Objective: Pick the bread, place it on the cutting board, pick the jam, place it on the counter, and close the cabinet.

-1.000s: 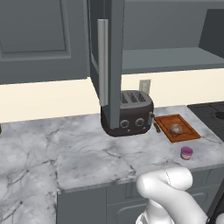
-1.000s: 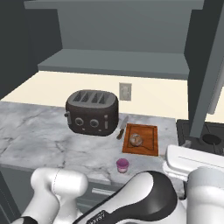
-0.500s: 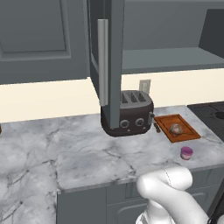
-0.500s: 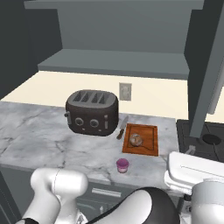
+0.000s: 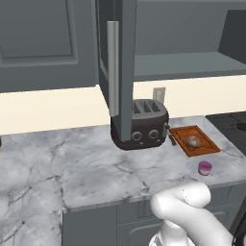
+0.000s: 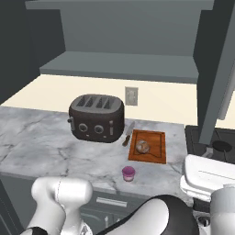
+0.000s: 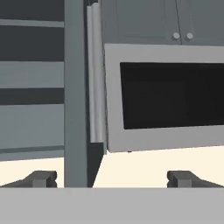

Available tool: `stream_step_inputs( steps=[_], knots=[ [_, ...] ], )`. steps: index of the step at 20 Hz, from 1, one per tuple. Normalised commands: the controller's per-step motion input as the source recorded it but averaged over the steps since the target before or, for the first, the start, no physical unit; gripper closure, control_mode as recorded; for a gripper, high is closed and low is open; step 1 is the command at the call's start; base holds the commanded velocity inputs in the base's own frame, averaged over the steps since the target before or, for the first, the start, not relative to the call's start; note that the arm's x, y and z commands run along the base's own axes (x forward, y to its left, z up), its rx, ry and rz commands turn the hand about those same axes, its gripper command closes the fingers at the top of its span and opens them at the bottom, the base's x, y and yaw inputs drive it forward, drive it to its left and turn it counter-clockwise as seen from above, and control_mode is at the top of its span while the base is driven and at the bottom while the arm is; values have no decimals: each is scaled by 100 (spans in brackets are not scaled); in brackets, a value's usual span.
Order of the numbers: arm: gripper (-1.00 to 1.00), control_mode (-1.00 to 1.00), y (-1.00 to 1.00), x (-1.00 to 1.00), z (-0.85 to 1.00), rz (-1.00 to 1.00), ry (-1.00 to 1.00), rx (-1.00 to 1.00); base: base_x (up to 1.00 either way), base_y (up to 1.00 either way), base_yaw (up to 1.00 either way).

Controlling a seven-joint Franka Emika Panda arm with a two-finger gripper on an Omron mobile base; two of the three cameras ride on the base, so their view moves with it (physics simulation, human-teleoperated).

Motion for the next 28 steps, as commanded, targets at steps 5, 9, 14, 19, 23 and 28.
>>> stream_step_inputs(
  steps=[5,9,14,19,23,28],
  knots=[
    [-100,-100,-16,0,7,4,0,0,0,0,0],
    [-100,-100,-13,0,16,4,0,0,0,0,0],
    [-100,-100,-2,0,18,5,-1,0,0,0,0],
    [-100,-100,0,0,5,7,0,0,0,0,0],
    [-100,-100,-1,0,4,10,0,0,0,0,0],
    [-100,-100,-1,0,5,11,-3,0,0,0,0]
  ],
)
